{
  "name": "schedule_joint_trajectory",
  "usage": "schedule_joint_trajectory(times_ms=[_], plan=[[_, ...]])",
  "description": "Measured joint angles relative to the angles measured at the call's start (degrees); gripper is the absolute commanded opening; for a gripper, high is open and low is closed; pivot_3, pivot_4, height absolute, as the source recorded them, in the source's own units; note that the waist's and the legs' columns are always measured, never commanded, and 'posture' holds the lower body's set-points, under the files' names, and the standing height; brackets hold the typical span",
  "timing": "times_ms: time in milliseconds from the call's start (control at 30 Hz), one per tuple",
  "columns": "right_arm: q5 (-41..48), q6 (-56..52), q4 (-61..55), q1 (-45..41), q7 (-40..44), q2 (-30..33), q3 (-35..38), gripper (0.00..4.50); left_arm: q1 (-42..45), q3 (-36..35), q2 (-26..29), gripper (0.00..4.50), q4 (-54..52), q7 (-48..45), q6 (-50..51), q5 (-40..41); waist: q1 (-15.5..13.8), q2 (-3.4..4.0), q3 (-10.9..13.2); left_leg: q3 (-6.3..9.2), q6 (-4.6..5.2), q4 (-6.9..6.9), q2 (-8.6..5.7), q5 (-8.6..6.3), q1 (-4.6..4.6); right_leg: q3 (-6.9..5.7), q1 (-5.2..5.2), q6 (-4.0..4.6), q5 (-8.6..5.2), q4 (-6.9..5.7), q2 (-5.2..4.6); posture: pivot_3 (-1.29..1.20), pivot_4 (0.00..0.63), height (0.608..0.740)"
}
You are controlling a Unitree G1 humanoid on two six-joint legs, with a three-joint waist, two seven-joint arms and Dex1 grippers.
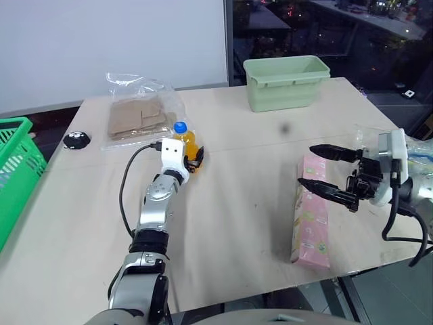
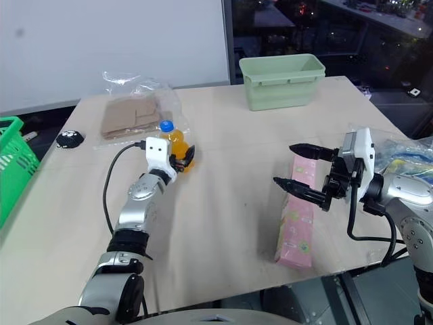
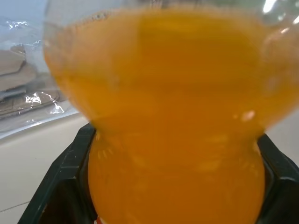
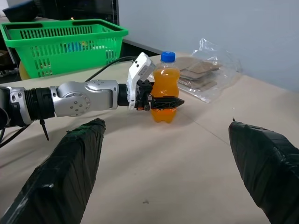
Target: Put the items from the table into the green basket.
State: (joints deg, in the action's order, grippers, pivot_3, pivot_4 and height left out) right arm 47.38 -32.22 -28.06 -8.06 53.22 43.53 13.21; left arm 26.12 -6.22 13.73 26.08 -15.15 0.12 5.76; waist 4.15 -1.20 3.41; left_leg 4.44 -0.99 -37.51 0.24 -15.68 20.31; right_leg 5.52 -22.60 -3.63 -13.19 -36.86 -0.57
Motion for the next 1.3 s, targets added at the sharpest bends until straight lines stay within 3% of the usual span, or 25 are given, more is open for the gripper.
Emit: schedule_joint_trajectory(times_ms=[200,400,600,700,900,1067,1300], plan=[[0.0,-0.1,0.0,-2.2,0.2,-0.6,-2.0,4.50,0.7,-0.3,3.4,3.03,-0.2,1.8,0.3,-1.4,0.6,-0.06,0.0,0.04,0.00,0.00,0.05,0.00,0.05,-0.01,-0.10,0.00,0.02,-0.06,0.04,-0.07,0.000,0.740],[0.4,-0.3,2.6,-7.8,1.6,-2.3,-4.8,4.50,4.7,-15.5,24.8,3.03,-2.4,11.9,4.4,-2.6,2.6,-0.43,0.1,0.30,-0.01,0.04,0.32,0.00,0.37,-0.16,-0.58,0.10,0.09,-0.32,0.29,0.01,0.000,0.740],[-0.2,-0.3,6.3,-12.0,4.4,-4.8,-9.5,4.50,1.1,-27.2,38.2,3.03,-5.3,14.8,9.9,-3.4,-0.7,-0.37,0.0,0.52,-0.02,0.16,-0.08,0.00,0.50,-0.67,-0.64,0.07,0.06,-0.35,-0.30,0.09,0.000,0.740],[-0.6,0.0,8.0,-13.9,6.0,-6.1,-10.8,4.50,-5.6,-32.8,41.5,3.03,-3.5,14.5,12.4,-3.4,-2.8,-0.45,0.0,0.56,-0.04,0.14,-0.11,0.01,0.51,-0.84,-0.62,0.08,0.07,-0.36,-0.35,0.11,0.000,0.740],[0.1,-0.2,8.9,-15.8,7.9,-8.2,-11.9,4.50,-12.8,-39.5,42.8,3.03,4.0,13.0,12.9,-2.1,-5.8,-0.71,-0.2,0.78,-0.26,0.12,-0.08,0.14,0.46,-1.09,-0.55,0.11,0.06,-0.48,-0.32,0.14,0.000,0.740],[1.6,-1.3,8.3,-15.9,8.9,-8.5,-12.3,4.50,-13.2,-40.4,43.1,3.03,11.7,11.9,8.7,-1.0,-7.6,-1.26,-0.5,0.94,-0.52,0.11,-0.04,0.30,0.42,-1.29,-0.45,0.15,0.05,-0.52,-0.31,0.14,0.000,0.740],[1.6,-1.3,7.9,-15.9,8.6,-8.3,-12.3,4.50,-7.9,-36.2,45.7,3.03,25.2,9.8,-1.5,-0.9,-8.0,-1.34,-0.7,0.91,-0.63,0.10,0.03,0.38,0.28,-1.38,-0.33,0.20,0.08,-0.55,-0.30,0.12,0.000,0.740]])
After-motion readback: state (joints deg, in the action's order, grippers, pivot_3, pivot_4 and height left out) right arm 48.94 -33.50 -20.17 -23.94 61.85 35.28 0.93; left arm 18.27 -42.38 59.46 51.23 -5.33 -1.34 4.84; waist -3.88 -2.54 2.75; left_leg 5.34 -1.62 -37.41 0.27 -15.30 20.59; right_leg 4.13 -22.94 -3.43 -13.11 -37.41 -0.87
